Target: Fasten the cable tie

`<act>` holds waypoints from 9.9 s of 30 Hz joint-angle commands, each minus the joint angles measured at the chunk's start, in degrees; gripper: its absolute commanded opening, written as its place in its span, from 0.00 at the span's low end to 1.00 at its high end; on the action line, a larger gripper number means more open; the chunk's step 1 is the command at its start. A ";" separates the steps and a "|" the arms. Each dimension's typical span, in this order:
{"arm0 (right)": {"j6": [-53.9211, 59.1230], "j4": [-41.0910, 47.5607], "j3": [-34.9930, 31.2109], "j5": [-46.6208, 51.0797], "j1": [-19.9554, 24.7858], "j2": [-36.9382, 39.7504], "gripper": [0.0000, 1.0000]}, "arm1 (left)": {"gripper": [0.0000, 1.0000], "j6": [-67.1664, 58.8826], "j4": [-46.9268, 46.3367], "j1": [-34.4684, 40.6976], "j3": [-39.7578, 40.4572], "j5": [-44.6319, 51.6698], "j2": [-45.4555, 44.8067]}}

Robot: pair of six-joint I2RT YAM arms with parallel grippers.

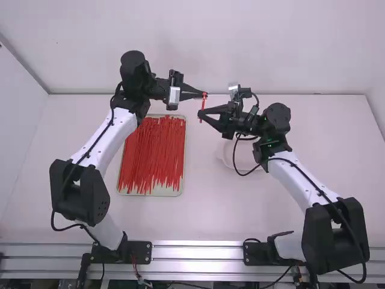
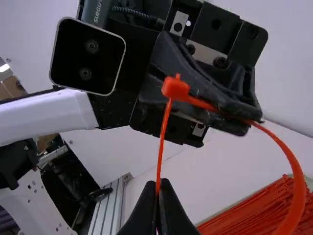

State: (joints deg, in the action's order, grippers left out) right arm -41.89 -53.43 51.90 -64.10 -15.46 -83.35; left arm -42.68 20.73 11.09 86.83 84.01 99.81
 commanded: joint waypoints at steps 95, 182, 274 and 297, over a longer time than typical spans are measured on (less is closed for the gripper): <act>-4.85 -3.80 1.70 -7.82 9.22 -0.22 0.58 | 0.02 -13.27 -14.51 3.56 -2.84 5.14 -0.26; -18.18 -22.69 1.70 -1.68 7.23 -0.22 0.00 | 0.02 -39.10 -41.24 6.27 -25.75 -1.99 -0.26; 17.07 21.99 1.68 0.44 14.08 -0.24 0.00 | 0.99 35.04 8.24 6.49 -26.14 -24.09 -0.26; 38.82 52.39 1.68 28.06 16.17 -10.97 0.00 | 0.99 30.62 -9.25 4.66 -26.27 -31.17 -0.26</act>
State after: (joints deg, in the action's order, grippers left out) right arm -4.14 -0.43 52.16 -37.82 0.78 -91.35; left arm -12.88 11.68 16.03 61.54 52.71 99.33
